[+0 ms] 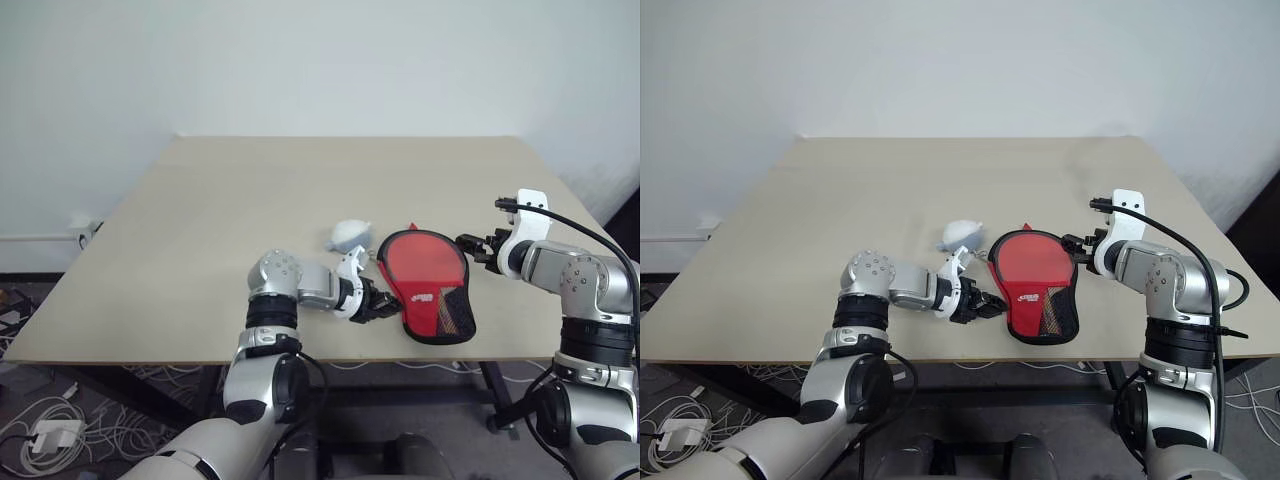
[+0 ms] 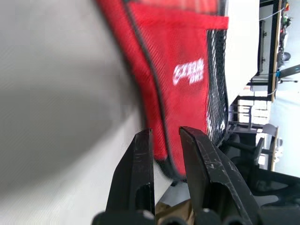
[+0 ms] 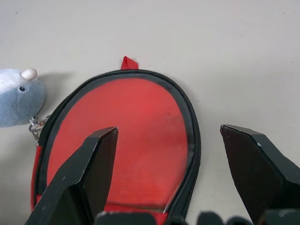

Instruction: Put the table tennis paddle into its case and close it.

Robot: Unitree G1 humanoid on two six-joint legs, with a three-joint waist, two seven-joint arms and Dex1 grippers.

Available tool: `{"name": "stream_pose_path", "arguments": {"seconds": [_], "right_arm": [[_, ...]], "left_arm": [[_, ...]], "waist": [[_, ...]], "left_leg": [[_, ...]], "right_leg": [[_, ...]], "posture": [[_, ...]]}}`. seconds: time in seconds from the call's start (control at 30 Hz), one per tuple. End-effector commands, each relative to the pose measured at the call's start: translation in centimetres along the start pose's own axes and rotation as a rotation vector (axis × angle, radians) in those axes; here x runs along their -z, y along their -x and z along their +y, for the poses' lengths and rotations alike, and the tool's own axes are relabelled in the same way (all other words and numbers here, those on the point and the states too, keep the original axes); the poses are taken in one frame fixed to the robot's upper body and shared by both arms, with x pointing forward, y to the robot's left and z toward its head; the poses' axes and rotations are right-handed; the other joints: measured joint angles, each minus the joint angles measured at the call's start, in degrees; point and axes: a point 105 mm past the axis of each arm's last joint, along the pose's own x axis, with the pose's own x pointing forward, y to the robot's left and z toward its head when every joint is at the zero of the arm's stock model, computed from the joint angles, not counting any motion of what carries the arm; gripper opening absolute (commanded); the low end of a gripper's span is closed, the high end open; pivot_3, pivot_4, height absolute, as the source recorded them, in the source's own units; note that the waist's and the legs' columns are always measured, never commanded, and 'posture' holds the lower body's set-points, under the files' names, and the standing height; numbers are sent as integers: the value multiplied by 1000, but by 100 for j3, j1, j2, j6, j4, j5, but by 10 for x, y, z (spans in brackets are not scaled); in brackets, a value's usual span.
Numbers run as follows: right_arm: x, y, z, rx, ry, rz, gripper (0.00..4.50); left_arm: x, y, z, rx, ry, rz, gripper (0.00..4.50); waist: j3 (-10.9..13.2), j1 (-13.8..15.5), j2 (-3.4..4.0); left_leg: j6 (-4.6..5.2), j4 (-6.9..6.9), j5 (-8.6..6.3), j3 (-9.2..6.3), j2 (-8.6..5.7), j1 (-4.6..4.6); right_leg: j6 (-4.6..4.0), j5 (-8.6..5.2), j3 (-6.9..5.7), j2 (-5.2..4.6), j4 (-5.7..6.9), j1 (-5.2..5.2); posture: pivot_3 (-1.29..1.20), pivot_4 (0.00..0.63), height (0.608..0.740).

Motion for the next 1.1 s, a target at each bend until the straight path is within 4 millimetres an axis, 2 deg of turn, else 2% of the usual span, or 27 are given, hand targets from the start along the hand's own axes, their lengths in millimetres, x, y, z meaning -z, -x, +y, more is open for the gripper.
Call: {"name": "stream_pose_path", "arguments": {"seconds": [0.03, 0.13, 0.27, 0.4, 0.5, 0.7, 0.87, 1.1], "right_arm": [[-22, 5, 2, 7, 11, -89, 3813], [-22, 4, 1, 10, 16, -92, 3813], [-22, 2, 2, 10, 19, -95, 3813], [-23, 2, 3, 15, 43, -100, 3813], [-22, 2, 2, 22, 49, -99, 3813], [-18, 3, 1, 32, 62, -90, 3813], [-18, 5, 0, 40, 65, -88, 3813], [-16, 5, 1, 44, 71, -85, 3813]], "left_arm": [[-1, 4, -7, 56, 11, -48, 962], [-1, -1, -4, 26, 35, -65, 962], [-3, -11, -16, 51, 31, -78, 962], [-2, -17, -28, 38, -69, -75, 962], [-3, -20, -31, 40, -90, -84, 1477], [-6, -27, -37, 101, -9, -84, 3448], [-11, -36, -39, 128, 75, -87, 3448], [-6, -53, -51, 155, 88, -50, 3448]], "waist": [[0, 4, 0], [0, 5, 0], [0, 4, 0], [0, 5, 0], [0, 2, 0], [-1, 3, 0], [-1, 33, -1], [-1, 144, -2]], "left_leg": [[1, 0, 0, 0, 0, -1], [0, 1, 0, -1, -1, -1], [-5, 1, 3, 0, -2, 0], [-7, 1, 4, 1, -3, -1], [-8, 1, 5, 2, -1, 0], [-8, 1, 4, 2, 0, 2], [17, 7, -10, -9, -5, 6], [29, 15, -18, -16, -5, 12]], "right_leg": [[0, 0, 0, 0, 0, -1], [0, 0, -1, 0, 0, 0], [0, 0, -2, 1, -1, 2], [0, 0, -2, 1, -1, 2], [-1, 1, -2, 2, -1, 1], [-1, 0, -1, 2, -1, 3], [0, -1, -10, -4, -5, 18], [0, -2, -18, -18, -8, 32]], "posture": [[0, 0, 724], [0, 0, 724], [0, 0, 724], [0, 0, 724], [0, 0, 724], [0, 0, 724], [0, 0, 724], [0, 0, 724]]}}
